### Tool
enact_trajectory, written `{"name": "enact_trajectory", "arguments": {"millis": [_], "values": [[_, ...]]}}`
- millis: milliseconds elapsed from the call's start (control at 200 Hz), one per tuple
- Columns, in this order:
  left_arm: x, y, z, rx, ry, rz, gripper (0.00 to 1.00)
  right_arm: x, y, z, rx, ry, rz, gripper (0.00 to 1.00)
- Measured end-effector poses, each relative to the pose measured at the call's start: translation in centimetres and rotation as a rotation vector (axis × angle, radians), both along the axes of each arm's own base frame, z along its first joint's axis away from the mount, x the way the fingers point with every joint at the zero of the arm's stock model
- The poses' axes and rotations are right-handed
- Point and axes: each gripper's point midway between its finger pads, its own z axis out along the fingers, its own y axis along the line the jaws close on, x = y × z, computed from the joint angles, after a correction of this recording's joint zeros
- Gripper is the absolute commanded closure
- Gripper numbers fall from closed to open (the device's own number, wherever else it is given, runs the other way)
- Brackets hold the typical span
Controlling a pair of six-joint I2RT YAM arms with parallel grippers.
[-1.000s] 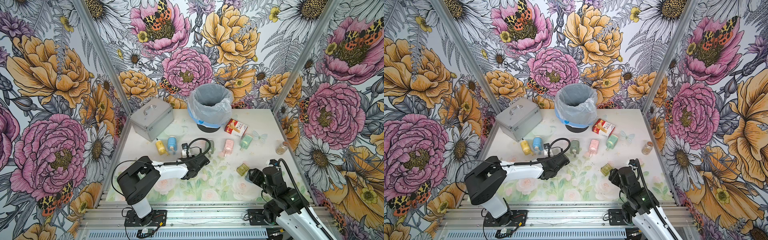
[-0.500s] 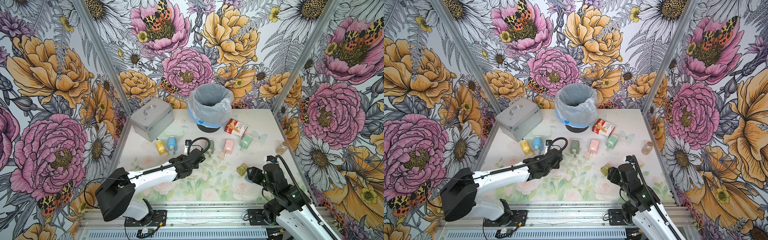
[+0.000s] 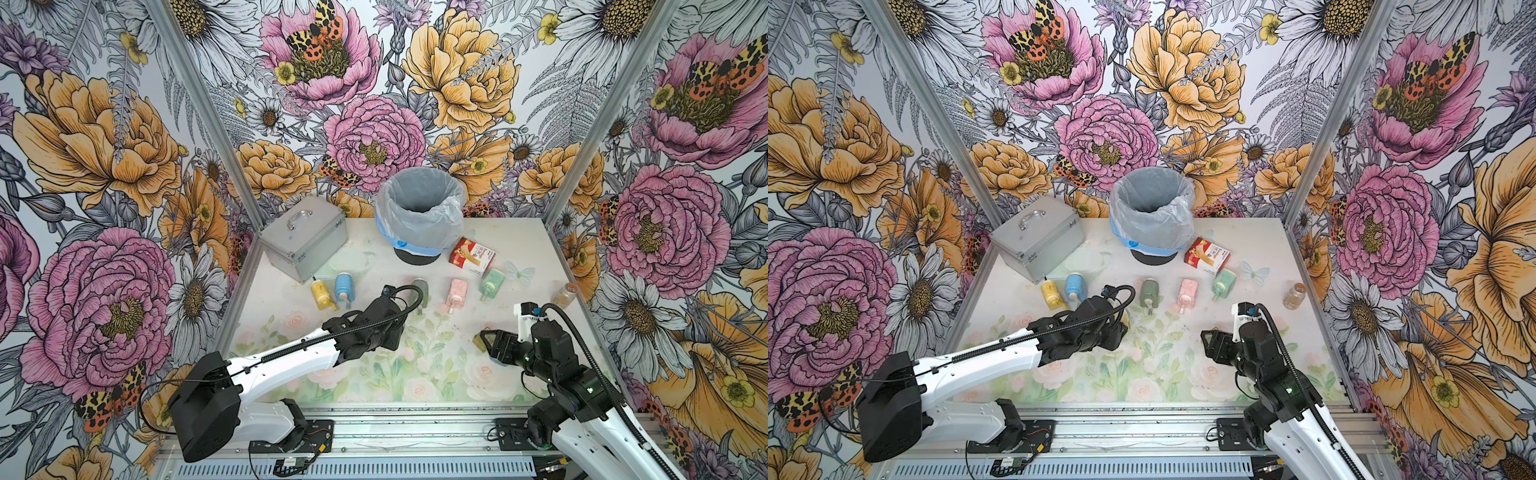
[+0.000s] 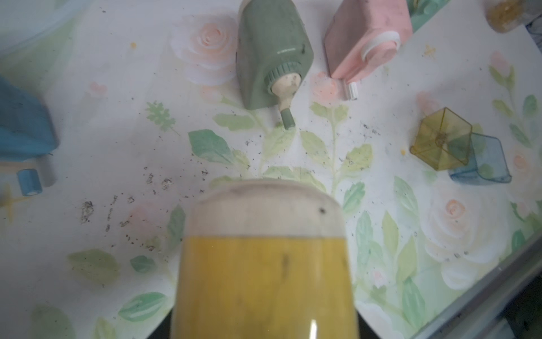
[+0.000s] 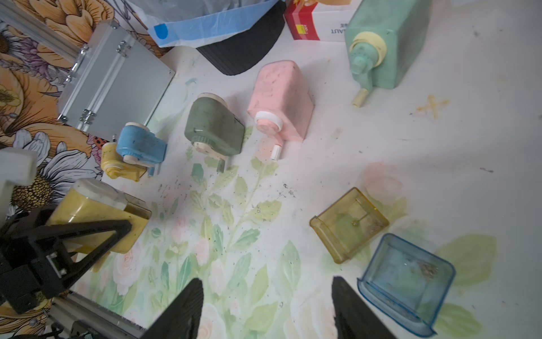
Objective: Take out the pencil sharpener tray and clean the shavings
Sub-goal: Pick up the pencil sharpener from the center of the board.
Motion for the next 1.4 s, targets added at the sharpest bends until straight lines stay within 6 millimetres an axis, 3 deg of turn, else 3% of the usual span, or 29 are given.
{"name": "enact_trajectory", "arguments": {"millis": [315, 641, 876, 1166, 1396], "values": [[-3.1, -3.3, 3.6, -0.126, 0.037, -0.286, 1.00, 0.3, 4.0, 2.7, 0.111, -0.092, 0.209, 0.33], [-5.4, -6.0, 6.4, -0.238, 0.096, -0.511, 1.00, -2.0, 7.5, 5.6, 0.240, -0.167, 0.470, 0.38], [-5.4, -6.2, 8.3, -0.304, 0.126, -0.602, 1.00, -3.2, 8.8, 7.5, 0.305, -0.209, 0.580, 0.40], [-4.1, -4.9, 10.3, -0.377, 0.143, -0.632, 1.00, -3.4, 10.2, 8.5, 0.336, -0.173, 0.655, 0.41], [-4.6, -5.0, 12.8, -0.455, 0.138, -0.707, 1.00, -4.0, 11.0, 12.1, 0.374, -0.227, 0.731, 0.40]]}}
